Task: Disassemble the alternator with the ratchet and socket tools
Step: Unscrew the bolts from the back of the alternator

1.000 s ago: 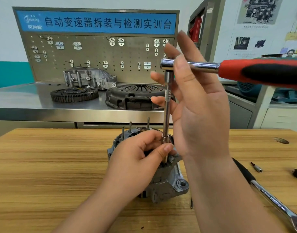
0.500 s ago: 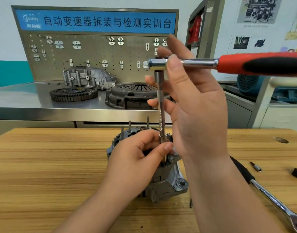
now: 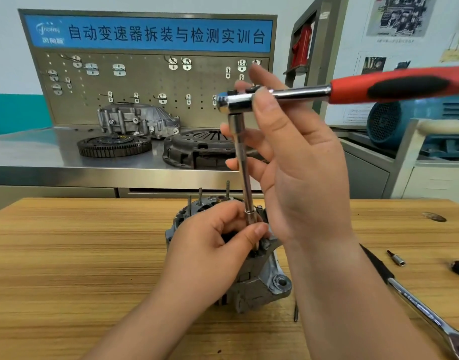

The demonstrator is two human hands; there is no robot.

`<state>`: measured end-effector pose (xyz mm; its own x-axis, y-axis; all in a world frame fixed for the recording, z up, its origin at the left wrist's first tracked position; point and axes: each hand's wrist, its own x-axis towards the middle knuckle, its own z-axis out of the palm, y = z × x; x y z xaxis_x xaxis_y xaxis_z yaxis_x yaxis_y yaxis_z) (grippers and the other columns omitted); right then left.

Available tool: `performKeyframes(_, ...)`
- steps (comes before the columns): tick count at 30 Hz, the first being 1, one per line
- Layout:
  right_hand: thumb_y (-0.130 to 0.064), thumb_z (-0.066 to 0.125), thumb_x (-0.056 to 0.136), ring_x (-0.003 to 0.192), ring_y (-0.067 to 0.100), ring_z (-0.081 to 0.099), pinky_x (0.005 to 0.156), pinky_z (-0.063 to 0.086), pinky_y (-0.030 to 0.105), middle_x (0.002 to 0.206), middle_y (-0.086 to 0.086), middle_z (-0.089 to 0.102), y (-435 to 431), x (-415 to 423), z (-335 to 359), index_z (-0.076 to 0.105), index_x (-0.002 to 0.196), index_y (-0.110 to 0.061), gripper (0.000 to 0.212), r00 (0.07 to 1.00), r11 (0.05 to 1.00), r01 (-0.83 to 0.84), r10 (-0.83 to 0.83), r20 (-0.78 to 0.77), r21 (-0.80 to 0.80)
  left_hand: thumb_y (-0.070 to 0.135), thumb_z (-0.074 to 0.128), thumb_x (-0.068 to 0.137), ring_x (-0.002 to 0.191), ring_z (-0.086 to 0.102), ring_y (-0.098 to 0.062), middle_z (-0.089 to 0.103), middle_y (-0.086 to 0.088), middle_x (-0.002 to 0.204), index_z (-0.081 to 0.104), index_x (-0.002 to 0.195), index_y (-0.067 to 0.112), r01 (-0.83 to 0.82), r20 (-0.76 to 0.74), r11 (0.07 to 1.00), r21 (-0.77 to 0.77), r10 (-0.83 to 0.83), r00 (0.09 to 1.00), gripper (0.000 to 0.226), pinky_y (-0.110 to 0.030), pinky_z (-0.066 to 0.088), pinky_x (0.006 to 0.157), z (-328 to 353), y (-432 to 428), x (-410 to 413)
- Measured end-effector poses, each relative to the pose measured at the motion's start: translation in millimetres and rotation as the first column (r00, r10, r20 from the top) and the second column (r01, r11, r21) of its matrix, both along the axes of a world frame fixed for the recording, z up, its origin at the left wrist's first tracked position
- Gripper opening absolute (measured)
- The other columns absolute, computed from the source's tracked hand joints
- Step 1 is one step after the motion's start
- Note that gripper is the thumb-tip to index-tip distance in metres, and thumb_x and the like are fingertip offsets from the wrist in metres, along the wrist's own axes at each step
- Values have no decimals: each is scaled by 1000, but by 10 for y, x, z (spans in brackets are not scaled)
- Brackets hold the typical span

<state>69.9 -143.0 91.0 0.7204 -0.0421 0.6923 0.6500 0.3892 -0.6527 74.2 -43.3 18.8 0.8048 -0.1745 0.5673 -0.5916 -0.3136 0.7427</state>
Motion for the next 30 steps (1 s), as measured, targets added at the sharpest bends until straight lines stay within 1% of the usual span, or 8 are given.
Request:
performKeyframes(3,-19,60,87,82,18,65,54,51,22,104,-8,71,10,-1,0,70,102,-27,19,999,998,-29,28,17,49,44,62,84,73,66,-18,72,8,74,67,84,25,-25,2,1000,14,25,1000,20,-46,54,71,11,4,-7)
performKeyframes(7,-34,50,94,68,17,69,51,51,22,114,-1,70,-27,8,-6,65,108,-26,22,994,990,-76,85,-73,120,45,59,85,68,62,-6,68,15,70,66,86,32,-1,21,999,37,0,1000,14,-32,50,62,3,18,1)
performKeyframes(10,-39,42,97,60,16,67,48,50,21,101,2,74,-56,19,-6,63,108,-22,29,983,986,-95,114,-143,134,45,52,84,71,62,-1,67,21,71,65,89,37,27,27,997,66,-29,999,16,-23,46,61,1,32,3)
performKeyframes(13,-31,54,94,72,17,68,52,51,22,94,-4,71,-54,15,-5,66,105,-27,17,998,997,-4,8,-58,77,38,59,90,72,63,6,68,26,72,67,80,31,19,27,998,56,-21,999,15,-15,41,59,2,32,8)
performKeyframes(16,-20,58,90,87,20,66,60,53,23,109,-7,70,-34,-1,2,67,108,-29,22,998,999,39,-41,55,38,31,65,85,73,65,6,71,25,75,69,81,31,22,-7,1000,12,-22,1000,5,-22,43,64,-3,31,22)
performKeyframes(19,-22,54,94,81,19,68,58,54,23,125,-2,66,-29,0,0,64,113,-28,23,999,998,-3,0,36,67,39,68,83,71,65,1,71,20,74,68,87,35,23,7,1000,10,-23,1000,6,-27,46,63,-7,31,23)
performKeyframes(25,-38,34,102,62,17,68,51,51,22,105,2,74,-70,21,3,58,121,-22,34,984,986,-118,132,-116,121,58,48,77,68,62,-11,67,14,71,65,89,34,27,51,996,86,-31,998,32,-41,52,66,-14,42,9)
performKeyframes(30,-21,53,92,86,18,68,57,53,23,126,-1,65,-37,-8,8,63,119,-28,29,997,999,30,-32,73,24,37,62,88,77,64,7,70,28,78,69,83,32,15,10,998,62,-16,1000,10,-25,46,66,-3,37,12)
